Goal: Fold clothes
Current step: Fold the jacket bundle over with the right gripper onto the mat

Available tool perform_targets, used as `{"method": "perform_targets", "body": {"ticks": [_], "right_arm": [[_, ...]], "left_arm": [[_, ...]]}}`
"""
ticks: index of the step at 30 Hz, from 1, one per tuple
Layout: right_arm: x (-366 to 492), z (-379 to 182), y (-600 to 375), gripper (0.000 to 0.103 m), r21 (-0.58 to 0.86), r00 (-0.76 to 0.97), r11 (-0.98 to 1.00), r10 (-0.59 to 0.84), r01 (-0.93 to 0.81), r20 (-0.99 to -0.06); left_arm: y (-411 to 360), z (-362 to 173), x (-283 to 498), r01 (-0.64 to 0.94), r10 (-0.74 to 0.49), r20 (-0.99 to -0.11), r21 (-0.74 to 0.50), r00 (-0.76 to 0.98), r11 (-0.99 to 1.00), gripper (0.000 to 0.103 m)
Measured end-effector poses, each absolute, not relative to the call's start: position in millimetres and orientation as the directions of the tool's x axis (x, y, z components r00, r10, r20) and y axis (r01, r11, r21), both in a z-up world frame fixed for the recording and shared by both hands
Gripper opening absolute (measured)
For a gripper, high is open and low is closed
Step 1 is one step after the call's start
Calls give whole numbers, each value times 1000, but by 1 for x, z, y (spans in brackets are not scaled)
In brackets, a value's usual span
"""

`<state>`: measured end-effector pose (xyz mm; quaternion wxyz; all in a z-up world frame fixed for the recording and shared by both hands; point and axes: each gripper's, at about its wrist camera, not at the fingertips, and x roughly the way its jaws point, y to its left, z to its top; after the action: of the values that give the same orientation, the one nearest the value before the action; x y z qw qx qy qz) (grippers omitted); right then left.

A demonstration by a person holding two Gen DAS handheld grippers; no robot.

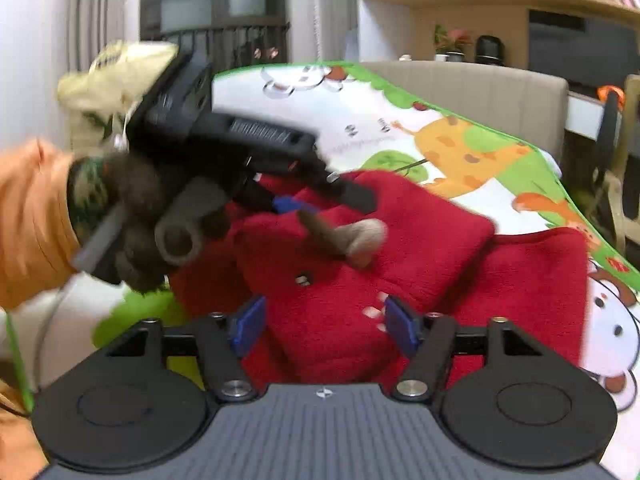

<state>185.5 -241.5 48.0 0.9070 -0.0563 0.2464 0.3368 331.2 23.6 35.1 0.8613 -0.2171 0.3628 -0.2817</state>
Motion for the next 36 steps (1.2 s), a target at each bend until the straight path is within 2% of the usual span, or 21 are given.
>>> {"method": "perform_targets", "body": {"ticks": [3,5,7,11,13,14,16,19,22,25,30,33,36], "right_arm": [[191,41,-249,78,52,694,811,530,-583,-488],[198,16,-246,81,65,691,837,489,-543,-532],[197,5,-244,83,68,694,842,484,-535,-533],[194,20,-250,84,65,688,828,504,-556,-522],[191,34,-259,85,70,695,820,523,-568,-494],[190,44,-264,89,69,712,824,525,-563,-466],[195,60,-271,93,57,759,848,500,-527,-417],[218,70,-278,93,25,817,892,424,-451,-390],[255,49,-269,93,24,790,901,393,-434,-471],[274,13,-250,94,-58,761,901,329,-431,-559],[284,54,-283,94,92,772,898,418,-430,-479],[304,73,-297,94,30,836,937,325,-349,-442],[348,56,-297,94,-129,841,956,162,-263,-515]], "left_arm": [[21,36,331,329,-639,-506,-572,580,751,91],[25,35,328,334,-638,-503,-567,584,753,91],[26,36,325,337,-635,-508,-560,582,757,91],[28,32,321,341,-638,-512,-559,576,756,92],[28,32,321,343,-642,-507,-563,575,752,93],[28,31,321,345,-643,-507,-562,574,751,93],[31,34,321,337,-644,-505,-571,574,749,93],[41,50,311,306,-645,-483,-606,592,734,93],[53,67,283,288,-651,-452,-639,610,713,95],[56,70,249,290,-705,-455,-687,544,667,96],[42,25,226,261,-831,-488,-794,268,550,98],[32,-8,236,178,-826,-520,-811,217,558,98],[38,-21,263,113,-817,-511,-825,268,554,98]]}}
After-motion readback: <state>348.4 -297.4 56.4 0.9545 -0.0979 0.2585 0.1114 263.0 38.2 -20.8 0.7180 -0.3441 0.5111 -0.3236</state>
